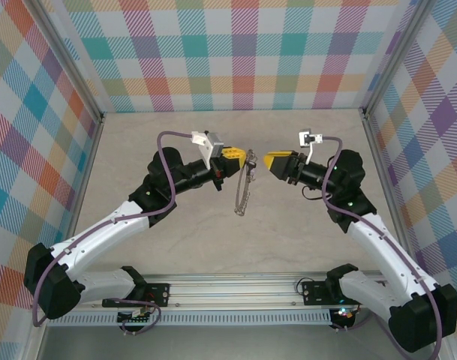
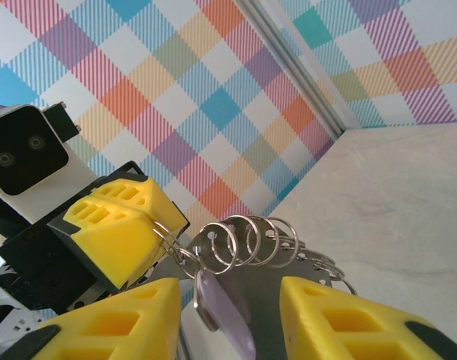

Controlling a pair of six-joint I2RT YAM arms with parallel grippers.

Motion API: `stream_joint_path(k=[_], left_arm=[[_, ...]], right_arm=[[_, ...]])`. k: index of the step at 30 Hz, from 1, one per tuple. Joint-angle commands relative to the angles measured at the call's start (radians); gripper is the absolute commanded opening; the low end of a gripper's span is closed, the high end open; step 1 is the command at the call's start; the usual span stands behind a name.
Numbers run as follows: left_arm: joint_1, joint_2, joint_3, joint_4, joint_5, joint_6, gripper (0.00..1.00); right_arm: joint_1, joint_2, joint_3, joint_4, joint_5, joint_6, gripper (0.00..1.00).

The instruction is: Put the keys on the keyring

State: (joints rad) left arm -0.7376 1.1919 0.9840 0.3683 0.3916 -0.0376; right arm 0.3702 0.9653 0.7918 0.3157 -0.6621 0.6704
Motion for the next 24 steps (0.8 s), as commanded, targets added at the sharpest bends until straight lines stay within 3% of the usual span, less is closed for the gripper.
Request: stream_joint_path(k=[1,6,24], left_arm=[[-0.014,-0.035,0.008,0.058,0.010,-0.010,0.00],[-0.013,-0.042,0.011,0.045,0.027,-0.017,0.00],[-0.014,-0.017,0.034,0.052,0.096,-0.048,0.00]], right_arm=[[-0.006,0.025,-0.003,0.118,-0.099,0.023,0.45],[-0.006,0.077,0.004,0.222,-0.205,0.057,0.55],[0.022,0.174,0.036,0.357,-0.224,0.100,0.54]])
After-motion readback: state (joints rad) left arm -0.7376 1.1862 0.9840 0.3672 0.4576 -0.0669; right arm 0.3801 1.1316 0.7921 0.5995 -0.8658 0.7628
